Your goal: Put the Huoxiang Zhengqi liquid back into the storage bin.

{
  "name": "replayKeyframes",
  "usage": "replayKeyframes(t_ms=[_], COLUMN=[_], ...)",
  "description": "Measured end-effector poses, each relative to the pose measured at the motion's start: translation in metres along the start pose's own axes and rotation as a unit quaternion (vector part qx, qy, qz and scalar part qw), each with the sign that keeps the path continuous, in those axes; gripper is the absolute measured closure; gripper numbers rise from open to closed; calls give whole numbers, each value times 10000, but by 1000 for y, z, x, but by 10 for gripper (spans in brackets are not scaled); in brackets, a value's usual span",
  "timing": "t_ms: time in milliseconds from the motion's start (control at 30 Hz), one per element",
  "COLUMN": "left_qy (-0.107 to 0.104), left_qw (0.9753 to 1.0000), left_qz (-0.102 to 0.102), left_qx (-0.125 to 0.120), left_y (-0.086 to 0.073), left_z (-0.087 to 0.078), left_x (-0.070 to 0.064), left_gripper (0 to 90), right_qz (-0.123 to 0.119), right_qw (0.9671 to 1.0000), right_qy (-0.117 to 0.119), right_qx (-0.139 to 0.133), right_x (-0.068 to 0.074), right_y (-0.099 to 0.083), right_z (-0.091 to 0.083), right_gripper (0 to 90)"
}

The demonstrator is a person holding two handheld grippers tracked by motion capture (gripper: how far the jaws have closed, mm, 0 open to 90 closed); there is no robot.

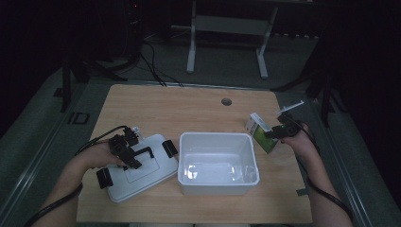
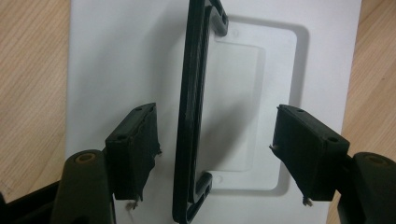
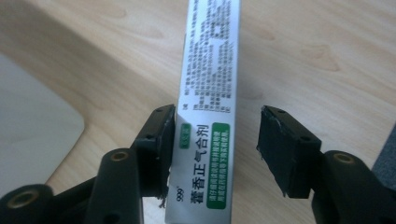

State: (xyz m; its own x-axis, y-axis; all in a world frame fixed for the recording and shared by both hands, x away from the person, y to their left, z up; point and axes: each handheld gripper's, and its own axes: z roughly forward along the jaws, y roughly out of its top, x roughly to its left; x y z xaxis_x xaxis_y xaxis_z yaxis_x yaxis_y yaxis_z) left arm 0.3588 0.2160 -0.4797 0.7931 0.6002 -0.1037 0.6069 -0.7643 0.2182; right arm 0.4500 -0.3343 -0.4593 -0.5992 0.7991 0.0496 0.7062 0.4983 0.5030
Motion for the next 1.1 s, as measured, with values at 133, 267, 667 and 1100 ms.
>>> replayKeyframes(t_ms=[133,267,667,1100], left_qy=[-4,-21,-44,-44], left_qw=[10000,10000,10000,10000], left_qz=[19,5,9,-11], left_qx=[-3,16,60,64], left_y=[0,-2,-2,-2], left_z=[1,2,4,4], left_x=[0,0,0,1], left_gripper=[314,315,314,314], right_qz=[-77,-158,-185,-287], right_qw=[9996,9985,9953,9940], right_qy=[33,62,-26,-151], right_qx=[256,525,947,1044], right_x=[1,4,6,6], right_y=[5,12,18,16], right_z=[3,7,23,15], right_gripper=[509,536,582,633])
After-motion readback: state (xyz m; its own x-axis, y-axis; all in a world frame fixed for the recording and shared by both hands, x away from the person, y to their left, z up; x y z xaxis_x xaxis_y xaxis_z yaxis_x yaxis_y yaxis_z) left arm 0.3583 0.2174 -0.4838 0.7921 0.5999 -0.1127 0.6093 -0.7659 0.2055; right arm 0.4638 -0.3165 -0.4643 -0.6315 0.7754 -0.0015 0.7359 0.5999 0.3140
